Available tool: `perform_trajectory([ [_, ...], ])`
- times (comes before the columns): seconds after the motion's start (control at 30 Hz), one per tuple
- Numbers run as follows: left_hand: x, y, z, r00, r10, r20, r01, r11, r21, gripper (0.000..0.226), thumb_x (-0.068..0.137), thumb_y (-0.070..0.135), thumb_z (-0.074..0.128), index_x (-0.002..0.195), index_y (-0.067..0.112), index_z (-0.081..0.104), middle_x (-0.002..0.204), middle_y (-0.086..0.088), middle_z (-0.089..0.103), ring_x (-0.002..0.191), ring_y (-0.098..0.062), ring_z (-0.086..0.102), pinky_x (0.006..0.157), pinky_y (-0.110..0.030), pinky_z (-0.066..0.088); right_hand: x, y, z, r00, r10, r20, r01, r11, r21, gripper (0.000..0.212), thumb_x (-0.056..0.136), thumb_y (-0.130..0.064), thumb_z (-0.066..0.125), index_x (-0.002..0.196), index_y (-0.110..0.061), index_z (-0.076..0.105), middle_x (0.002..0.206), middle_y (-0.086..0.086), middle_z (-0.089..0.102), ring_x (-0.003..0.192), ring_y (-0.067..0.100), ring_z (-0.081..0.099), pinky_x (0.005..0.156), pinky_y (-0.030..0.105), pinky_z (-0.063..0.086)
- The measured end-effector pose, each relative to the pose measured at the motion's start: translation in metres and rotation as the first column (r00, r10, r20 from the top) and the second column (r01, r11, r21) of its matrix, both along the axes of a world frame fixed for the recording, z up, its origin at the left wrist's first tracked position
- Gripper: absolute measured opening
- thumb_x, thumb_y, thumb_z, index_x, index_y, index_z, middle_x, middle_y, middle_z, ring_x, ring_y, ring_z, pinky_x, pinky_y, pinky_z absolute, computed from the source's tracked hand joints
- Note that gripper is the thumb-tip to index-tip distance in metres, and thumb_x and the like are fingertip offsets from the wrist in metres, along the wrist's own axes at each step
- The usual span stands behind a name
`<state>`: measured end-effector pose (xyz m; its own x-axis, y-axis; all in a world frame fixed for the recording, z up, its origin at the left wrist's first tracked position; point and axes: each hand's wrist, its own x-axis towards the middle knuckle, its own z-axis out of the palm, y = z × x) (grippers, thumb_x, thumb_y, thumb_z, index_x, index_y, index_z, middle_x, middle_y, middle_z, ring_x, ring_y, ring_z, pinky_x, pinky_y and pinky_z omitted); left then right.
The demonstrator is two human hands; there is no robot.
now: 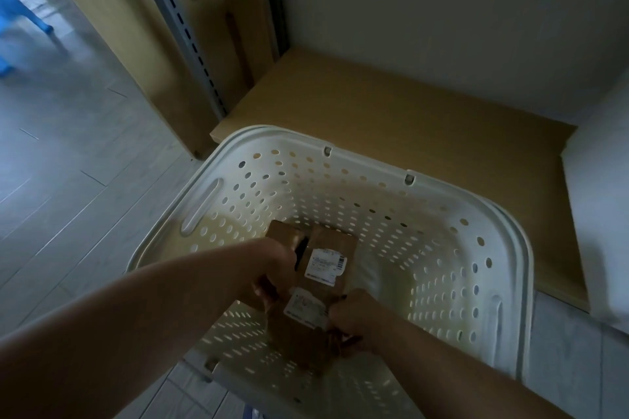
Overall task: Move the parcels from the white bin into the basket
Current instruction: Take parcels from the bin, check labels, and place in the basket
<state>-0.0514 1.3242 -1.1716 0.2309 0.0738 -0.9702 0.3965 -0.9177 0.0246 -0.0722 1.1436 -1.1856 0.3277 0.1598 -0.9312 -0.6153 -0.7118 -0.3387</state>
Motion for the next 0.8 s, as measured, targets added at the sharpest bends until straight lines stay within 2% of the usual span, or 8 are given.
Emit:
perform_trajectory([
  [0.07,-0.001,0.003,0.001,0.999,0.053,-0.012,-0.053,0.998,-0.018,0.006,0.102,0.007,0.056,0.1,0.004,0.059,0.064,-0.001,0.067,0.051,-0.008,0.064,0.056,-0.021,0.052,0.002,0.0,0.003,0.999,0.05,0.003,-0.05,0.999,0.004,0.013,0.092,0.002,0.06,0.085,-0.009,0.061,0.091,0.011,0.063,0.074,0.024,0.064,0.048,0.03,0.055],
  [0.17,-0.005,0.005,0.002,0.995,0.099,-0.008,-0.1,0.994,-0.038,0.015,0.103,0.004,0.054,0.088,0.006,0.057,0.077,-0.005,0.065,0.055,-0.008,0.065,0.054,-0.019,0.055,0.003,-0.001,0.005,0.997,0.071,0.006,-0.071,0.998,0.0,0.009,0.093,-0.002,0.063,0.089,-0.01,0.063,0.093,0.01,0.065,0.074,0.023,0.066,0.053,0.032,0.059],
  [0.23,-0.009,0.003,-0.001,0.994,0.105,0.01,-0.104,0.994,-0.035,0.005,0.102,0.004,0.056,0.098,0.002,0.059,0.086,-0.007,0.064,0.064,-0.012,0.065,0.052,-0.019,0.057,0.002,0.0,0.004,0.997,0.076,0.01,-0.076,0.997,-0.002,0.006,0.093,-0.002,0.063,0.094,-0.008,0.064,0.093,0.01,0.064,0.072,0.022,0.065,0.052,0.032,0.058],
  [0.37,-0.012,0.001,-0.009,0.99,0.133,0.041,-0.132,0.991,-0.022,0.03,0.1,0.007,0.062,0.128,-0.004,0.061,0.12,-0.016,0.069,0.095,-0.023,0.072,0.059,-0.023,0.059,0.001,0.002,0.003,0.996,0.089,0.005,-0.089,0.996,-0.006,0.009,0.093,0.002,0.062,0.091,-0.007,0.062,0.095,0.012,0.061,0.073,0.025,0.063,0.054,0.035,0.059],
  [0.47,-0.016,0.003,-0.012,0.99,0.083,0.112,-0.08,0.996,-0.029,0.033,0.098,0.016,0.067,0.126,0.001,0.063,0.111,-0.007,0.064,0.113,-0.025,0.068,0.084,-0.03,0.059,0.001,0.003,0.0,0.996,0.083,0.01,-0.083,0.996,-0.015,0.006,0.093,-0.001,0.063,0.098,-0.005,0.063,0.103,0.014,0.065,0.08,0.029,0.067,0.058,0.039,0.061],
  [0.53,-0.017,0.003,-0.01,0.988,0.025,0.154,-0.024,1.0,-0.013,0.023,0.096,0.018,0.069,0.114,0.004,0.067,0.108,-0.007,0.064,0.119,-0.027,0.065,0.096,-0.033,0.055,0.0,0.003,-0.003,0.996,0.085,0.015,-0.084,0.996,-0.019,0.02,0.091,0.0,0.066,0.11,-0.002,0.064,0.111,0.016,0.067,0.088,0.034,0.07,0.06,0.043,0.063],
  [0.67,-0.016,0.0,0.002,0.99,0.022,0.141,-0.017,0.999,-0.035,0.008,0.095,0.016,0.07,0.096,0.009,0.066,0.095,-0.003,0.063,0.122,-0.03,0.064,0.097,-0.036,0.054,-0.003,0.004,0.003,0.993,0.104,0.054,-0.104,0.995,-0.012,0.028,0.085,-0.002,0.072,0.112,-0.002,0.066,0.112,0.017,0.07,0.093,0.036,0.073,0.069,0.047,0.065],
  [0.8,-0.015,0.0,0.016,0.983,0.161,0.086,-0.156,0.986,-0.066,0.024,0.097,0.005,0.065,0.12,-0.002,0.062,0.099,-0.01,0.069,0.105,-0.028,0.072,0.085,-0.031,0.057,-0.002,0.0,0.017,0.993,0.091,0.071,-0.091,0.996,0.002,0.018,0.087,0.0,0.071,0.103,-0.004,0.066,0.101,0.015,0.069,0.079,0.032,0.072,0.057,0.038,0.062],
])
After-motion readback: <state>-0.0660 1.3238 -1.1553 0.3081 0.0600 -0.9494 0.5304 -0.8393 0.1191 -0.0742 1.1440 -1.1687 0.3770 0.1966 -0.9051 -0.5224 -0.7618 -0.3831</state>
